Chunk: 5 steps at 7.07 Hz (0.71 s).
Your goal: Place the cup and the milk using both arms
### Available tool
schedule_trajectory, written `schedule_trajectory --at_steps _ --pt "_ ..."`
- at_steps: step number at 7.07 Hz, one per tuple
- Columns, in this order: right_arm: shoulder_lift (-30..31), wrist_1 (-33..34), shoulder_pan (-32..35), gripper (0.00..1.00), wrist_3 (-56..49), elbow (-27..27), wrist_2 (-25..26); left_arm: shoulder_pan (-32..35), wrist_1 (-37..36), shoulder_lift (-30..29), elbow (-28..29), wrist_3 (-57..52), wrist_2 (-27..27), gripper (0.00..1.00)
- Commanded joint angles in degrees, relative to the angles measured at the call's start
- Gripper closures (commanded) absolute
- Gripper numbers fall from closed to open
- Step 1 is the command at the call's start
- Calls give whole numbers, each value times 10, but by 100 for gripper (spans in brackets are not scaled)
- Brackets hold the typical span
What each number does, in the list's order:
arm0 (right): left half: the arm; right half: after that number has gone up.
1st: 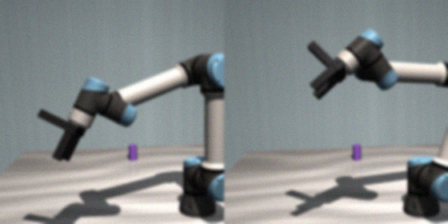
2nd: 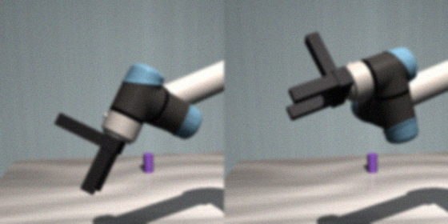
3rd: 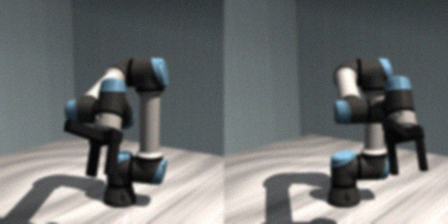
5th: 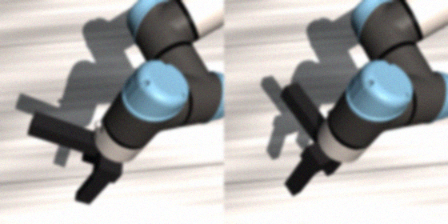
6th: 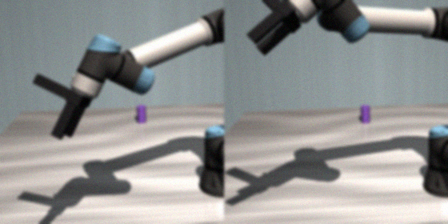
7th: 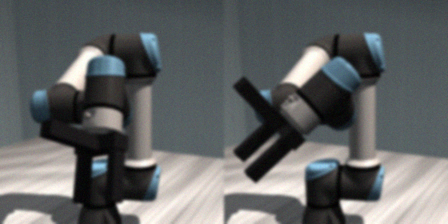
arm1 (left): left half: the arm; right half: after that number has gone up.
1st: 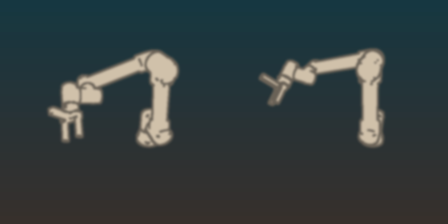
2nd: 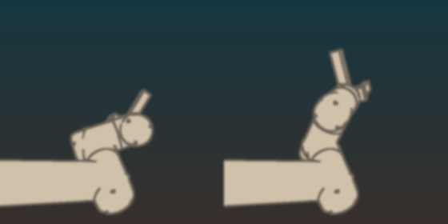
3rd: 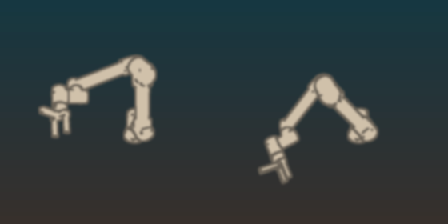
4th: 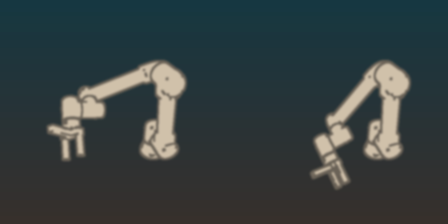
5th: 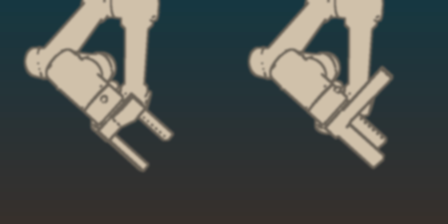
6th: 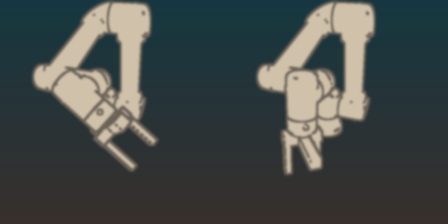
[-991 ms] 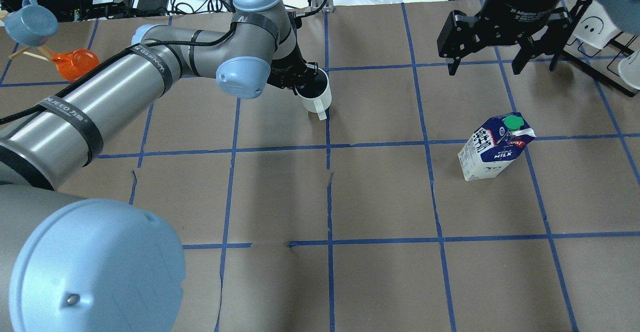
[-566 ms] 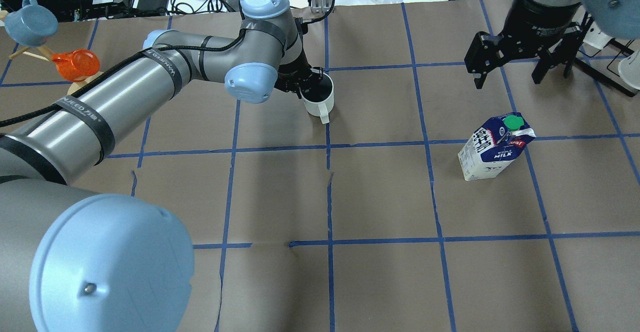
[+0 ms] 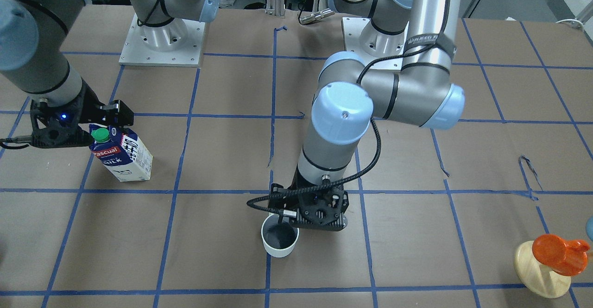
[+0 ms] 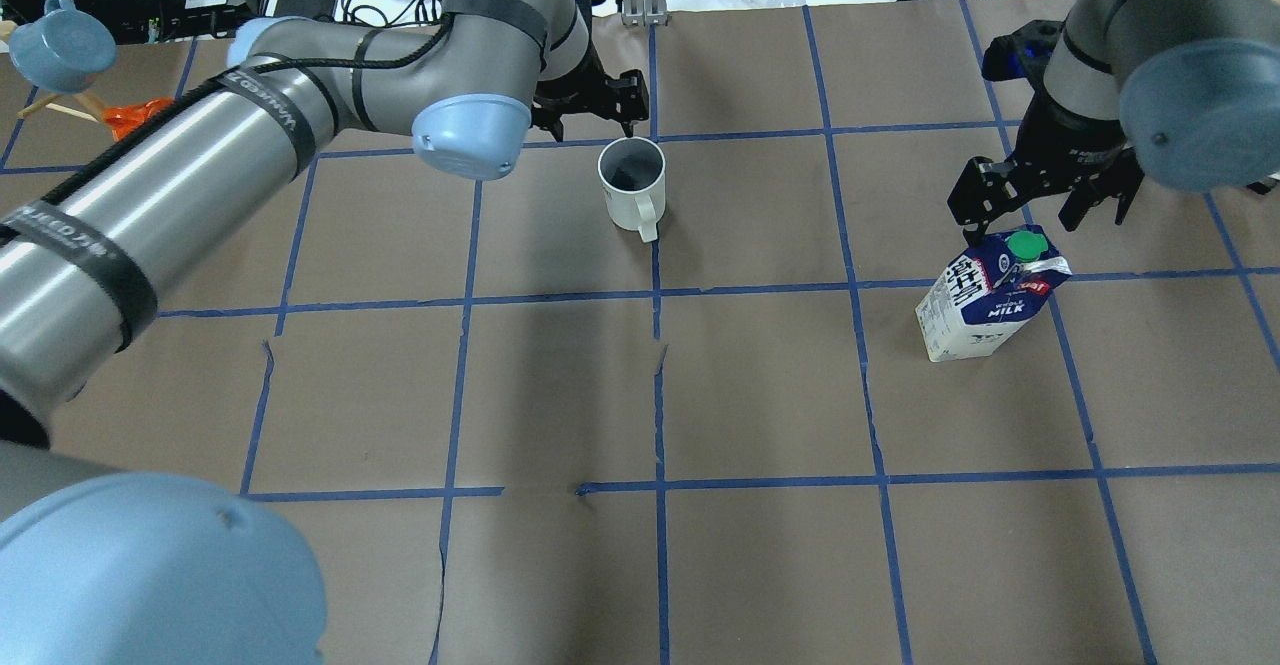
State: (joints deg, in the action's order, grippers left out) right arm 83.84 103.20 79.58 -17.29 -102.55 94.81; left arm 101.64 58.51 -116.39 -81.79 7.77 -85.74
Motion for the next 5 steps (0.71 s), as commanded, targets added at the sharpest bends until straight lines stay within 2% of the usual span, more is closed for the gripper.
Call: schedule_trajectory --at_steps 1,2,3,4,5 --pt "-8 53 -4 1 -26 -44 2 -60 170 92 30 -74 -7 0" --pt "-9 47 -4 18 -26 -46 6 -66 203 119 34 -74 -29 0" --pt "-8 47 -4 43 -26 -44 25 -71 223 140 37 -74 -32 0" --pt "-8 46 -4 59 -21 -40 25 -71 237 156 34 -73 -36 0" --pt "-6 46 -5 67 -19 -35 20 -76 240 159 27 -75 -37 0"
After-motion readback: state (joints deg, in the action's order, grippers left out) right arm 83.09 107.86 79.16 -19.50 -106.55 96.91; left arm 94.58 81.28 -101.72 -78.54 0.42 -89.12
